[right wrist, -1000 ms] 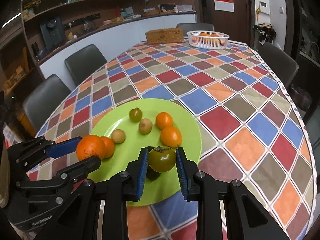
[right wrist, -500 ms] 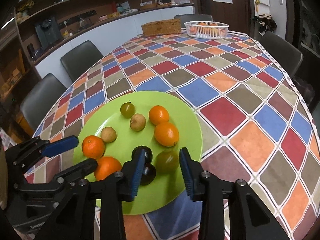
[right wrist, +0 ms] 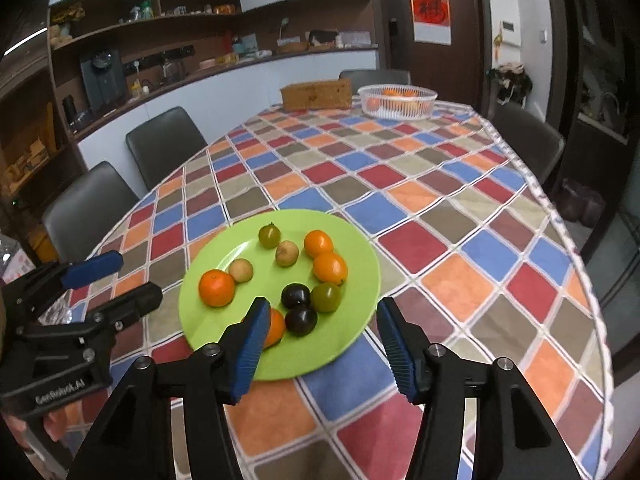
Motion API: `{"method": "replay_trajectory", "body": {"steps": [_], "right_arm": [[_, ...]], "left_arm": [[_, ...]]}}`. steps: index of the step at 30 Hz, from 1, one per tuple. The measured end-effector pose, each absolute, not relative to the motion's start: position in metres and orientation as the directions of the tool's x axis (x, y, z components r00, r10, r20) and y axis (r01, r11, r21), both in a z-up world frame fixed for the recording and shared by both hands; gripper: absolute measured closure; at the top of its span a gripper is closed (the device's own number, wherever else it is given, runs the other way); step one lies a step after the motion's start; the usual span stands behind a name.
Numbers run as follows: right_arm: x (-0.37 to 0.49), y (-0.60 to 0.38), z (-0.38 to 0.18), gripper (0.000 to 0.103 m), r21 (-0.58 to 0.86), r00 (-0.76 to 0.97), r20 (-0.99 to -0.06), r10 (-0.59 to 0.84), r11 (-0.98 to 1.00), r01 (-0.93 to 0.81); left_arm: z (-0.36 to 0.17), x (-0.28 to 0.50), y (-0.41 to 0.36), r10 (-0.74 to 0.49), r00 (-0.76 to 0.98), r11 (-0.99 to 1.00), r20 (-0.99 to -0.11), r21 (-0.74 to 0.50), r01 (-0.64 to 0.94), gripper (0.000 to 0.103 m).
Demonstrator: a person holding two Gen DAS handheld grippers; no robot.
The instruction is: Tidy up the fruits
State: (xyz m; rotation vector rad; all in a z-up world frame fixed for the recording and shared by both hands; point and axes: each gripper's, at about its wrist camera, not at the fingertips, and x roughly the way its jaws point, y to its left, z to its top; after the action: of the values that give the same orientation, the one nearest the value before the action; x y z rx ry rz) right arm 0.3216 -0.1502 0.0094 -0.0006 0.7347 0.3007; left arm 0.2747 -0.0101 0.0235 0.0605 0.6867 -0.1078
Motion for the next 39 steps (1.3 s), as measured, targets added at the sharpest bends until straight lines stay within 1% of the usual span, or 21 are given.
{"method": "replay_trajectory", "body": {"steps": [8,14,23,27,39], "right_arm": [[0.268,-0.159,0.035,0.034,0.086,0.759,-0.603,0.245,0.966,-0.243],[0.230,-0.164,0.044,0.031,0.095,0.773,-0.585,0.246,0.967,-0.236],[0.186,-0.166,0.053,0.030,0.080,0.791,-0.565,0.233,0.970,-0.229],[0.171,-0.168,0.056,0.028,0.065,0.805,-0.553,0.216,0.974,-0.216],[0.146,-0.171,0.062,0.027,0.058,0.819,-0.535,0.208,0.976,-0.210]], "left_arm": [[0.044,0.227,-0.013,-0.085,0.808,0.993,-0.583,0.020,0.119,0.028],[0.056,0.193,-0.016,-0.088,0.827,0.993,-0.555,0.019,0.118,0.021],[0.066,0.151,-0.020,-0.077,0.851,0.992,-0.520,0.044,0.116,0.015],[0.068,0.141,-0.020,-0.083,0.851,0.992,-0.519,0.039,0.121,0.014],[0.077,0.119,-0.024,-0.090,0.864,0.990,-0.495,0.049,0.132,0.011]]}}
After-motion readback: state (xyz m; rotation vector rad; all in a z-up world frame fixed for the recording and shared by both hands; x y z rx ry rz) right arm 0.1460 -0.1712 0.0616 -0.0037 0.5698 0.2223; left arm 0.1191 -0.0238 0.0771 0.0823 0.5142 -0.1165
